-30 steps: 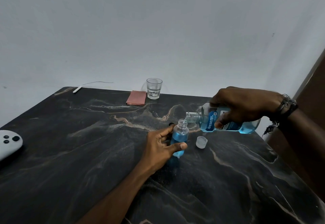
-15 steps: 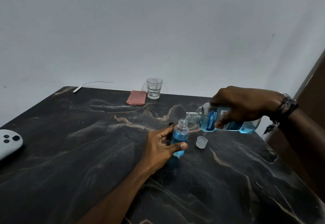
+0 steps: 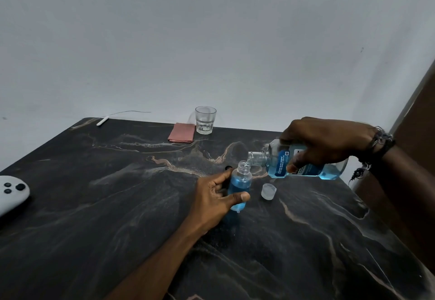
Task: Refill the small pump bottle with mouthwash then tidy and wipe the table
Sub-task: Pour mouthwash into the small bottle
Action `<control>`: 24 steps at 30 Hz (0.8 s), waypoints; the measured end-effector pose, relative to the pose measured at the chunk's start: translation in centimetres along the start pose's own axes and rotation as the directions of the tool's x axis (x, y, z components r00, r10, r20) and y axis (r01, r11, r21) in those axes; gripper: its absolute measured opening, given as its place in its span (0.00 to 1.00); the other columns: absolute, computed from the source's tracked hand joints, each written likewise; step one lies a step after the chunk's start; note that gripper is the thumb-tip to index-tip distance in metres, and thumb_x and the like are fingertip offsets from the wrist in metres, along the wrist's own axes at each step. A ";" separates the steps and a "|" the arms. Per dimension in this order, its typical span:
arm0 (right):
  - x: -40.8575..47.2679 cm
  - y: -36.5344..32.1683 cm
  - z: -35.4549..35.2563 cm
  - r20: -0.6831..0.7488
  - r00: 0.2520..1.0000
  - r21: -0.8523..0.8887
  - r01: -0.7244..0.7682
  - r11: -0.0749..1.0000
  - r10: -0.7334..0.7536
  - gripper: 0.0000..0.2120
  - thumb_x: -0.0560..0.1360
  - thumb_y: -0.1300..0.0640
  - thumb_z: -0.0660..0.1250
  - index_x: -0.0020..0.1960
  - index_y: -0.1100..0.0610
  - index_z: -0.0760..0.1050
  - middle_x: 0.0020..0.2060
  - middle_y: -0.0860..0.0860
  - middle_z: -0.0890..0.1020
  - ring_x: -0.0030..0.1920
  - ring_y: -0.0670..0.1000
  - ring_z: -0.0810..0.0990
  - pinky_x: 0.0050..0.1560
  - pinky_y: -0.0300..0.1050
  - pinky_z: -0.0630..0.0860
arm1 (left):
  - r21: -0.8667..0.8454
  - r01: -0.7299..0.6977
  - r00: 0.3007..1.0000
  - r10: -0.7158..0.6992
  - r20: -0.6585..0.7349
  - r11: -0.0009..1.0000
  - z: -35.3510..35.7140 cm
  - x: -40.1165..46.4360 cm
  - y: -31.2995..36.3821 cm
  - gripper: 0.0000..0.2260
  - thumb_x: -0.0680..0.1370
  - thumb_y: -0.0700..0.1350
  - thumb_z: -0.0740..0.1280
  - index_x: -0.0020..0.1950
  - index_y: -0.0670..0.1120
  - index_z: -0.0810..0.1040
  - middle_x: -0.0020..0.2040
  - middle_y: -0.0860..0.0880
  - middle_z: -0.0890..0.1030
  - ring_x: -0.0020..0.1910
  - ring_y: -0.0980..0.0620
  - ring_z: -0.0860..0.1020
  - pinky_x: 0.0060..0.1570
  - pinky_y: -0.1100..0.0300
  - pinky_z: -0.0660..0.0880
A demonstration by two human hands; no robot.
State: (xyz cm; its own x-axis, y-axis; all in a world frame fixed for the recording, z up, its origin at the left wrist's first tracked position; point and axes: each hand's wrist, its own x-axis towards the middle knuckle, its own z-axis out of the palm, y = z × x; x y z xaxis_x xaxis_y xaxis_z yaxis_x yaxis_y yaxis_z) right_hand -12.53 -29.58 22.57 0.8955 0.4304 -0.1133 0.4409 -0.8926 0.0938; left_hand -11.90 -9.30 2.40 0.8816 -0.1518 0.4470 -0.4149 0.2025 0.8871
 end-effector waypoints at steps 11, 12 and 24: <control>-0.2 -0.5 -0.4 0.020 1.000 -0.006 0.000 1.000 0.000 0.16 0.69 0.45 0.76 0.54 0.49 0.82 0.44 0.45 0.82 0.41 0.43 0.79 0.44 0.47 0.79 | -0.001 0.015 1.000 -0.015 0.000 1.000 -0.1 0.0 -0.1 0.24 0.67 0.38 0.79 0.58 0.58 0.80 0.55 0.57 0.85 0.56 0.54 0.84 0.51 0.63 0.80; -0.1 -0.5 -0.4 0.022 1.000 -0.009 0.000 1.000 0.001 0.16 0.69 0.45 0.76 0.54 0.49 0.82 0.44 0.45 0.82 0.41 0.43 0.79 0.45 0.48 0.79 | -0.002 0.010 1.000 -0.010 0.000 1.000 0.0 0.0 0.0 0.24 0.67 0.38 0.79 0.57 0.60 0.81 0.55 0.57 0.85 0.56 0.54 0.84 0.51 0.63 0.80; -0.2 -0.7 -0.6 0.038 0.999 -0.004 -0.002 1.000 0.002 0.15 0.69 0.45 0.76 0.53 0.49 0.82 0.43 0.47 0.84 0.42 0.47 0.81 0.46 0.52 0.80 | 0.011 -0.013 1.000 0.013 -0.004 1.000 0.1 -0.1 0.2 0.22 0.65 0.45 0.79 0.55 0.64 0.82 0.56 0.57 0.85 0.56 0.54 0.83 0.51 0.63 0.80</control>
State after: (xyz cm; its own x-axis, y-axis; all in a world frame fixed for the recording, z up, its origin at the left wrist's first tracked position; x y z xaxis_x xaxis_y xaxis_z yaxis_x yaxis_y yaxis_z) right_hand -12.97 -29.01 23.11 0.8935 0.4232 -0.1502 0.4394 -0.8929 0.0979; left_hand -12.04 -9.33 2.53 0.8771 -0.1455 0.4577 -0.4284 0.1936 0.8826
